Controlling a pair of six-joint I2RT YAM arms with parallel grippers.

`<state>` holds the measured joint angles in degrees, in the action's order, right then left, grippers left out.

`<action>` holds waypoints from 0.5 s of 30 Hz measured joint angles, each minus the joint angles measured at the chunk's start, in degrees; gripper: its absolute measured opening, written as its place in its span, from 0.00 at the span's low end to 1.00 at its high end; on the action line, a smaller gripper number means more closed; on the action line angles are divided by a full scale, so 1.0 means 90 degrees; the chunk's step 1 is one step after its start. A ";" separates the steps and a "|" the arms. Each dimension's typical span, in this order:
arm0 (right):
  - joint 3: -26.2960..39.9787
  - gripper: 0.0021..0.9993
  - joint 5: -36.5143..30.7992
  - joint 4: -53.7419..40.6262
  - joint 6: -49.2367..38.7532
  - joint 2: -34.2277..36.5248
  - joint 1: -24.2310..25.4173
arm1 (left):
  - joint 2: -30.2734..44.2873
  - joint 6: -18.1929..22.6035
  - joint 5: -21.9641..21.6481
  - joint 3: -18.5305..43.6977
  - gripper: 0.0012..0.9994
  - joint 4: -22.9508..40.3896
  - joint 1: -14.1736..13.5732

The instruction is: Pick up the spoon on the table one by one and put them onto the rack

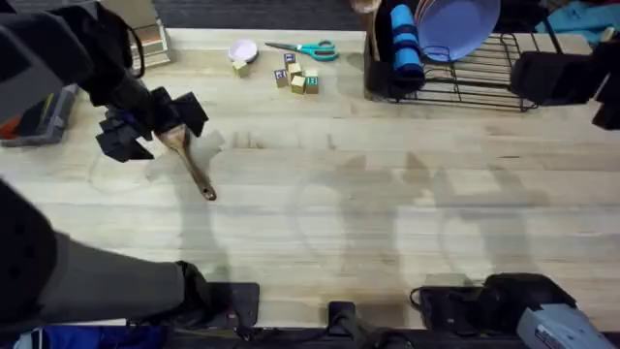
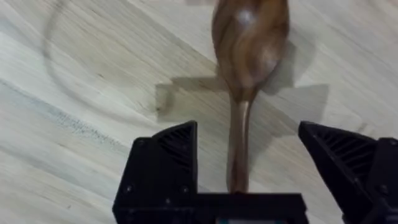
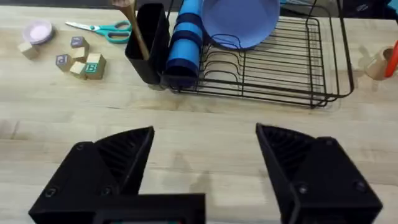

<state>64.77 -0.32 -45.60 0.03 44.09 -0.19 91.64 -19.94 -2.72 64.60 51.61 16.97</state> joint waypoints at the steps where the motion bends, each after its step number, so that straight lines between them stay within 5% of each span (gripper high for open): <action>1: 0.0000 0.99 0.0001 0.0000 0.0000 0.0001 0.0000 | 0.0104 -0.0002 0.0000 0.0000 0.99 -0.0029 0.0000; 15: 0.0000 0.99 0.0001 0.0000 0.0000 0.0001 0.0000 | 0.1032 -0.0214 0.0068 0.0080 0.97 -0.0378 0.0007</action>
<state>64.77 -0.32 -45.60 0.03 44.10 -0.19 100.93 -21.87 -2.11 65.32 48.21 17.04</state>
